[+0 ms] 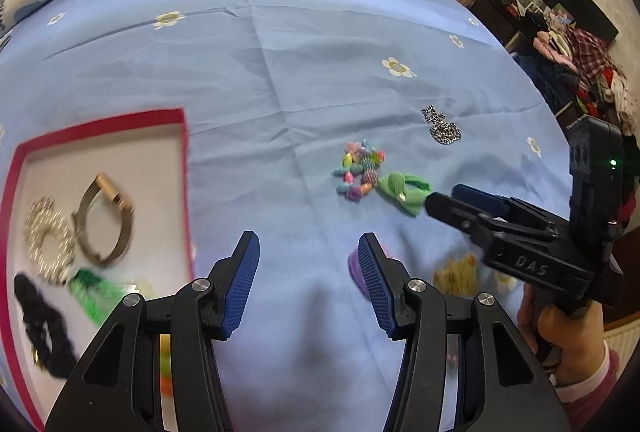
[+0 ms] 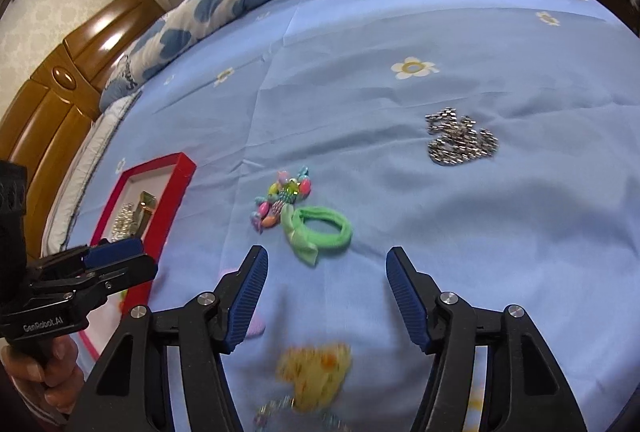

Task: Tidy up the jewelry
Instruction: 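Grasp the bead bracelet with the left tool while the right tool grasps the green hair tie, then carry the bead bracelet into the tray with the left tool while the right tool drops the hair tie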

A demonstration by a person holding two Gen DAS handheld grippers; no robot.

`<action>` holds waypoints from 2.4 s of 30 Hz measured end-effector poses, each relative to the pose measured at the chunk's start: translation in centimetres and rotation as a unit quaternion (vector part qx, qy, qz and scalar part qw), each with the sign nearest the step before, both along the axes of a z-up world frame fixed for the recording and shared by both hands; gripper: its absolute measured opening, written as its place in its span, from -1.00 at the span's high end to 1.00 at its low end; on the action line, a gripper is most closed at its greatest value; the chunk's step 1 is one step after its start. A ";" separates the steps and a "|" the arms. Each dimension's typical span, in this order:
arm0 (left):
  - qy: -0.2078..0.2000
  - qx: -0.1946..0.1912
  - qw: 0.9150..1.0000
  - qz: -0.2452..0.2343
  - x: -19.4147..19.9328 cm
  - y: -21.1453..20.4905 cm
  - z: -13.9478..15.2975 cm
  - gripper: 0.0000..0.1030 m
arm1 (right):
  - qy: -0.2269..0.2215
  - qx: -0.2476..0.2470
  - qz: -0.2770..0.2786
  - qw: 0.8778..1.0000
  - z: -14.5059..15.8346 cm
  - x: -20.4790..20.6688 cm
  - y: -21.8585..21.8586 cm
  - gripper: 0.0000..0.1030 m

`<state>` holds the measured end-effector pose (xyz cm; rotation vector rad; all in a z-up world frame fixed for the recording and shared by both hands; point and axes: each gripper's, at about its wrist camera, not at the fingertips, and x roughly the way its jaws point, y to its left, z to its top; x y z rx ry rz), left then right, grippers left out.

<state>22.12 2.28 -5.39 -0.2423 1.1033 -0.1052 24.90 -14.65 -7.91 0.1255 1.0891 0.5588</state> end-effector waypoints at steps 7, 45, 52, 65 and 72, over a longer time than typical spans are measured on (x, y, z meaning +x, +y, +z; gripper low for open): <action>0.010 -0.001 1.000 -0.015 3.0 -1.1 -1.4 0.02 | 0.017 -0.005 0.014 1.000 -2.0 2.0 0.7 0.89; -0.043 -0.017 0.999 -0.006 0.6 -0.8 1.4 0.81 | -0.020 0.076 -0.058 0.995 3.2 -1.6 -3.2 0.92; -0.067 -0.025 0.997 0.008 -2.3 0.4 3.8 0.81 | -0.023 0.080 -0.046 0.995 4.0 -2.9 -1.9 0.92; -0.092 -0.032 0.994 0.043 -7.4 4.0 6.1 0.81 | -0.019 0.089 -0.001 0.996 4.7 -6.2 2.2 0.92; -0.095 -0.043 0.992 0.077 -10.2 6.7 6.4 0.81 | -0.016 0.094 0.034 0.995 5.2 -8.0 5.2 0.92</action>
